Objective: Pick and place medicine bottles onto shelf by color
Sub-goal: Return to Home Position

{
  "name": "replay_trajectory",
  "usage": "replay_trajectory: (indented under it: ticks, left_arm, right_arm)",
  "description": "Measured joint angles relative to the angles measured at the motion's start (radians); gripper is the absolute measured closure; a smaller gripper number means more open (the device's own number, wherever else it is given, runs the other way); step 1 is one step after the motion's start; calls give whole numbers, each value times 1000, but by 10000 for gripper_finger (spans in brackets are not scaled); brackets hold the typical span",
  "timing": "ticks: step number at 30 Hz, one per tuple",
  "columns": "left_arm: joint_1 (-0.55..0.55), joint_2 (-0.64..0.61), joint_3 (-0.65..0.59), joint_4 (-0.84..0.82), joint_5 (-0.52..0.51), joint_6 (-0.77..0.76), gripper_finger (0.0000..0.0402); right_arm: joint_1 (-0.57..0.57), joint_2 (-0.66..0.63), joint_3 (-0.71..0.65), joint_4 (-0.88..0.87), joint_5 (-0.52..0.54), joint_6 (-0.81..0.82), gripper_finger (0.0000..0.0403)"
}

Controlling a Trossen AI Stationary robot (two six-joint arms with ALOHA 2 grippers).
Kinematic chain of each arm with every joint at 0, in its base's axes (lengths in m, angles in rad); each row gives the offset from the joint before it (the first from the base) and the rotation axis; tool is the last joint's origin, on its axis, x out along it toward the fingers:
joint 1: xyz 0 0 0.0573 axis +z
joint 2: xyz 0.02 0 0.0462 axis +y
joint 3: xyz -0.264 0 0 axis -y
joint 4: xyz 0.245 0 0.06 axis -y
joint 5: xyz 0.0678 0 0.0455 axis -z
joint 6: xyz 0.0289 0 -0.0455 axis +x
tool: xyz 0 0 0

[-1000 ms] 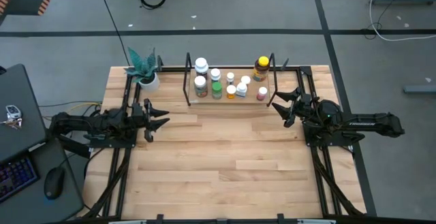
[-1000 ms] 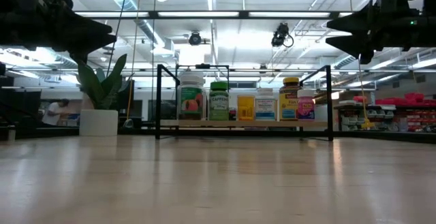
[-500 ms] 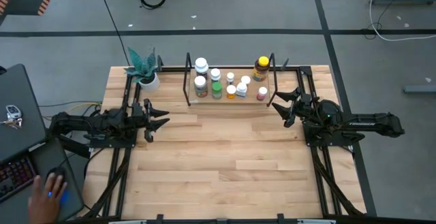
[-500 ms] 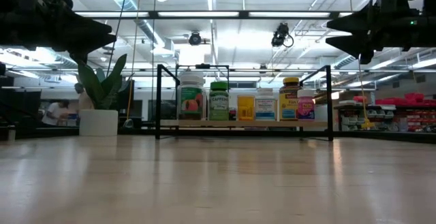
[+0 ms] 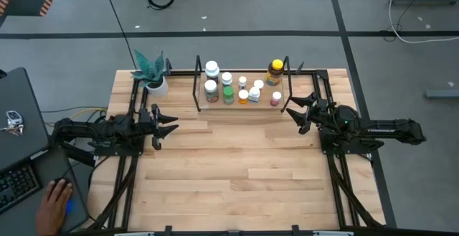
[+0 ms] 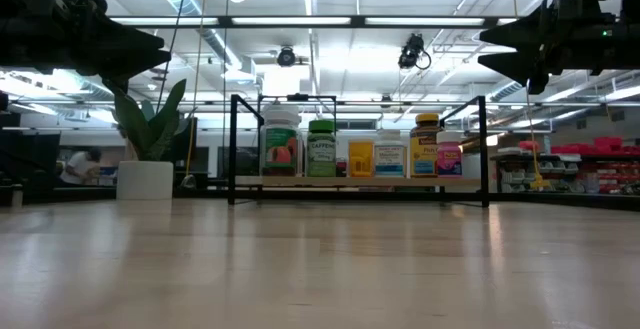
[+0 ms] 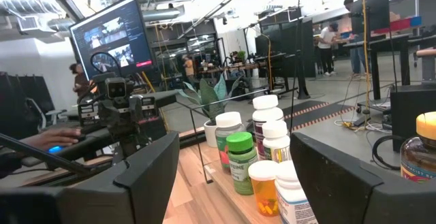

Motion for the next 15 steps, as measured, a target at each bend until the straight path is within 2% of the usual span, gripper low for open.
replay_trajectory:
  ticks: [15]
  left_arm:
    - [0, 0, 0, 0, 0, 0, 254]
  right_arm:
    - [0, 0, 0, 0, 0, 0, 114]
